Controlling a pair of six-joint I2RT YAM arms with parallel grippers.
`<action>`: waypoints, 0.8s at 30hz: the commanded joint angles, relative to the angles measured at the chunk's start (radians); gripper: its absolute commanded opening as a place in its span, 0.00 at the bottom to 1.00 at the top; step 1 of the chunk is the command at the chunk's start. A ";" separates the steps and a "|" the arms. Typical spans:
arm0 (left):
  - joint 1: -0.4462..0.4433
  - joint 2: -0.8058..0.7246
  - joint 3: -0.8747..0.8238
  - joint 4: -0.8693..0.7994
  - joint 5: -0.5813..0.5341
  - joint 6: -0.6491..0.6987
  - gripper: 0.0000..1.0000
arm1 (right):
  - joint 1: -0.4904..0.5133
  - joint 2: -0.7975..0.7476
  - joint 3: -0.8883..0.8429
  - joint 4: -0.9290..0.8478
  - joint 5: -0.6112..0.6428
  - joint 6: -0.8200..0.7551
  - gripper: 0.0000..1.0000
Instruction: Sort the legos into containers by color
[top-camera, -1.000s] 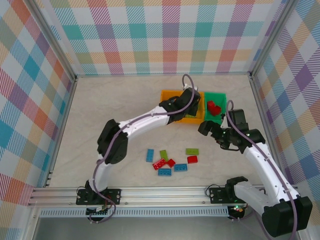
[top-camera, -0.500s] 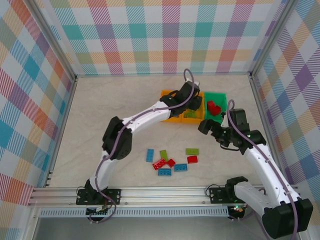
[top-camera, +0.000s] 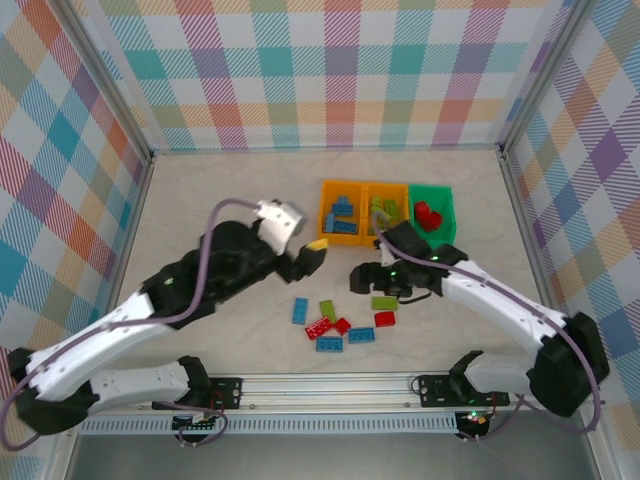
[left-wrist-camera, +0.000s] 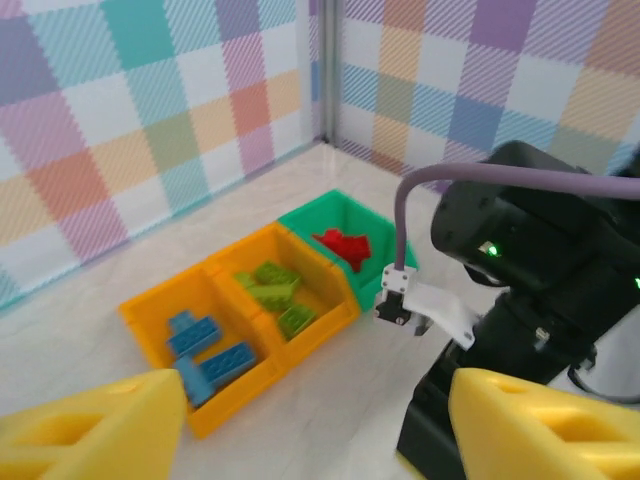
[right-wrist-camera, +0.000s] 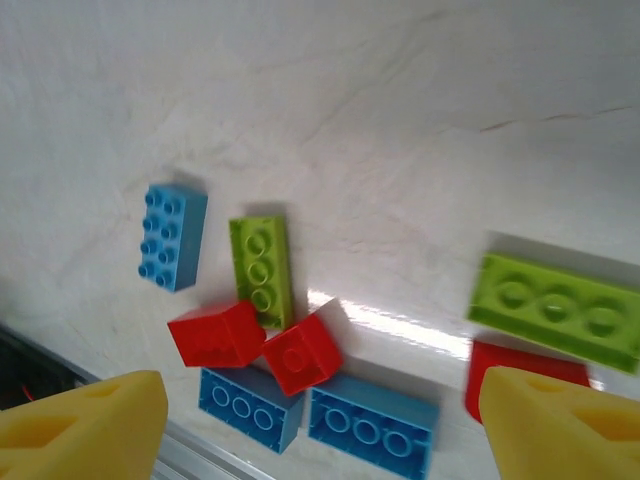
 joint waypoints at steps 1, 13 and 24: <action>-0.015 -0.124 -0.114 -0.267 -0.079 0.140 0.80 | 0.117 0.088 0.045 0.020 0.032 0.022 0.80; -0.015 -0.612 -0.502 -0.242 0.058 0.403 0.95 | 0.317 0.363 0.177 -0.017 0.134 0.007 0.50; -0.016 -0.592 -0.518 -0.227 0.084 0.395 0.98 | 0.334 0.449 0.193 -0.004 0.149 -0.020 0.26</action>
